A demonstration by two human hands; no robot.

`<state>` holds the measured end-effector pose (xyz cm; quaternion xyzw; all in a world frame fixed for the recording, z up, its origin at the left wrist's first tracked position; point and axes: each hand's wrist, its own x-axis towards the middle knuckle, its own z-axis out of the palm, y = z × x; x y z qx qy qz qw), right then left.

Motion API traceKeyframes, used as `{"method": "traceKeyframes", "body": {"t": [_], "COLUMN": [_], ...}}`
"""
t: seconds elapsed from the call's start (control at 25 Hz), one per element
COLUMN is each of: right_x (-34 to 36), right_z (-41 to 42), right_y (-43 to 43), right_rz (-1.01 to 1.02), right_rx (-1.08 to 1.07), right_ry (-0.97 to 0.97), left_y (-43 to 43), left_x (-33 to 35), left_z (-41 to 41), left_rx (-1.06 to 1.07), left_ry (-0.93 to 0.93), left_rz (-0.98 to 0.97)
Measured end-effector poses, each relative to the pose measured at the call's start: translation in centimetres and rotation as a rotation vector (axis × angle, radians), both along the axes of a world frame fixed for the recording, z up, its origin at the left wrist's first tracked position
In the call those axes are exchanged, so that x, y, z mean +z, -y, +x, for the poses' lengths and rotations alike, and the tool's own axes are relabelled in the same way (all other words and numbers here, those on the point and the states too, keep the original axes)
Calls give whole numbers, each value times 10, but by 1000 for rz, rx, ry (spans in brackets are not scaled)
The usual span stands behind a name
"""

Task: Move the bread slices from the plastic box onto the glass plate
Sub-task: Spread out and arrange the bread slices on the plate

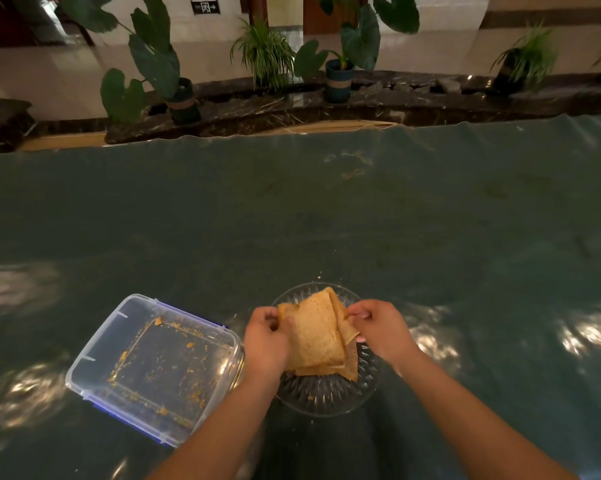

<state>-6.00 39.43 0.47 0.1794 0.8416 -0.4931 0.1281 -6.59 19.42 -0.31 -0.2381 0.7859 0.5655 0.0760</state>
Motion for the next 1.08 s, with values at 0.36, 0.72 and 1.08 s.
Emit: {"method": "traceKeyframes", "body": {"t": [0.36,0.72,1.08], "right_x": [-17,-40,-30], "right_z": [-56,-74,-27], "right_y": [-14,-22,-19], "right_rz": [44,154,183], "right_rx": [-78,-172,-242], "right_ry": [-2,-36,-148], "left_y": [-9,-13,-8], "left_x": [1,-35,-14], "left_z": [-82,-108,-73], "left_rx": [-76,-95,-96], "left_ry": [-13,86,146], "left_rz": [-1,-157,-149]}}
